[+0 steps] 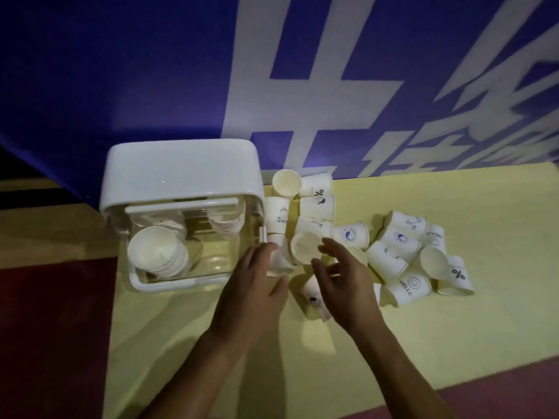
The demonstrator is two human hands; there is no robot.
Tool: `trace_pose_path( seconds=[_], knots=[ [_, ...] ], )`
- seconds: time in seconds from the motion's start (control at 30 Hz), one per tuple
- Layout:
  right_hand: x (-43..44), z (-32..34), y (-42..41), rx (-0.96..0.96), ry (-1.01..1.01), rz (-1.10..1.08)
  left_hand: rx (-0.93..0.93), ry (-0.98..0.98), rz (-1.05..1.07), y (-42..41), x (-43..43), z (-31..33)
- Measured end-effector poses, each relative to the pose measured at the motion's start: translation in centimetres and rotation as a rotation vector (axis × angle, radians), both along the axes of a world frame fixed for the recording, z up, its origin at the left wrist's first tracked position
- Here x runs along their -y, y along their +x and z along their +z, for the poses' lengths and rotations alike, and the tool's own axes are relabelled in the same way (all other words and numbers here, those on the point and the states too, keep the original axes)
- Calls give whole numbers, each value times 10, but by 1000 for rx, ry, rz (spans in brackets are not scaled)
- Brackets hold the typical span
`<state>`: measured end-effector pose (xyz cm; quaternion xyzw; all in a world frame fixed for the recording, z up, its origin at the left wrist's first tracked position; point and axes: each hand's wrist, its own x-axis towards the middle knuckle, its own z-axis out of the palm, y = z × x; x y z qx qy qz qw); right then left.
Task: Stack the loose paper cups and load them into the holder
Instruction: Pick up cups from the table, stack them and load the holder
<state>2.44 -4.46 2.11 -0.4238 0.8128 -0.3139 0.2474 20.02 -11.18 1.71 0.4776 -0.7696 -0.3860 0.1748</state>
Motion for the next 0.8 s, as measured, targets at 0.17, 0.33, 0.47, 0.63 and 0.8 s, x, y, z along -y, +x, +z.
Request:
trace_pose_path(
  seconds=[0.17,0.33,0.47,0.63,0.8],
  knots=[
    [-47,11,-74,-1,-34,-144,273,-125,-264,-85,17,-25],
    [-88,8,-145,5,-48,-223,539,-122,-285,-121,22,-48],
    [-119,0,-204,-9,-7,-232,490,-67,-157,-130,14,-41],
    [-136,-27,-269,-170,162,-89,353,-79,62,-145,2,-9],
    [-123,-50,-299,-281,203,186,225,-146,102,-186,-13,15]
  ],
)
